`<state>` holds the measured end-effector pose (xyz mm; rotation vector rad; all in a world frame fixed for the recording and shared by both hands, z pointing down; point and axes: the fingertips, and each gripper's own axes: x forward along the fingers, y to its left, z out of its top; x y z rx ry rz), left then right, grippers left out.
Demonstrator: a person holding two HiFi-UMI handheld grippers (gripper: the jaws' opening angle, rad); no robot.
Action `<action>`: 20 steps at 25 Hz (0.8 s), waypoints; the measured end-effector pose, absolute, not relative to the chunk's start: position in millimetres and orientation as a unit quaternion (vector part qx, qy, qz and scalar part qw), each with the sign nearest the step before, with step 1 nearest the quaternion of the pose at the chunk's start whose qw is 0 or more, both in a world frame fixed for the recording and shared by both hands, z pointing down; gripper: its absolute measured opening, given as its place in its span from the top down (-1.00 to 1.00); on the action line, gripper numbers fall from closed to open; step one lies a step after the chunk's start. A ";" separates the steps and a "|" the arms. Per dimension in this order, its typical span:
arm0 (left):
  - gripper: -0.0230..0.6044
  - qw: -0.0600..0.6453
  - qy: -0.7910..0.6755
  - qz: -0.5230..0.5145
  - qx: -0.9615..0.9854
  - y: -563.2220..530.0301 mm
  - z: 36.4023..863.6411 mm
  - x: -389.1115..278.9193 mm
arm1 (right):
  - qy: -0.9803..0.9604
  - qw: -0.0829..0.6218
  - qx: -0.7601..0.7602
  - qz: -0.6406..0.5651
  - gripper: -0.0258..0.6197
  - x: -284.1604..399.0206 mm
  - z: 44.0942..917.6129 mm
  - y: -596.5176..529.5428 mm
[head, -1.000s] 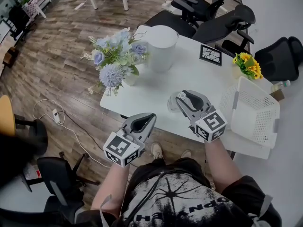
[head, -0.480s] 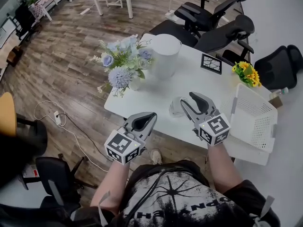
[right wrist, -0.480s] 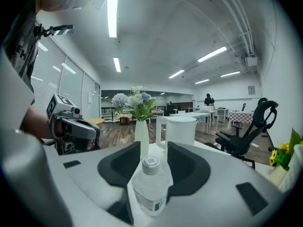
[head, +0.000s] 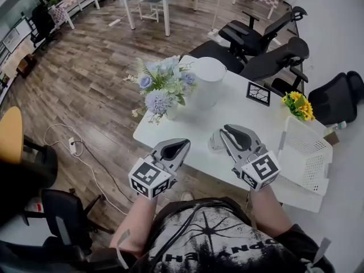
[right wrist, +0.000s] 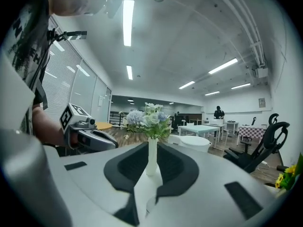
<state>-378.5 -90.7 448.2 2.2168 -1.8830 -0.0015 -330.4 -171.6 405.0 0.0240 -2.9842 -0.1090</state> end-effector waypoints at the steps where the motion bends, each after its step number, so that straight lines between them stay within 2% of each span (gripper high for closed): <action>1: 0.89 0.114 -0.645 -0.001 0.756 -90.2 446.5 -380.7 | -0.997 0.075 0.001 -0.037 0.74 -332.0 403.9 -169.0; 4: 0.89 0.105 -0.651 0.000 0.752 -88.5 440.0 -387.6 | -0.997 0.072 -0.015 -0.030 0.81 -336.7 403.7 -162.5; 20: 0.89 0.085 -0.657 0.008 0.749 -84.1 427.2 -393.6 | -0.995 0.091 -0.021 -0.041 0.85 -339.5 420.5 -150.0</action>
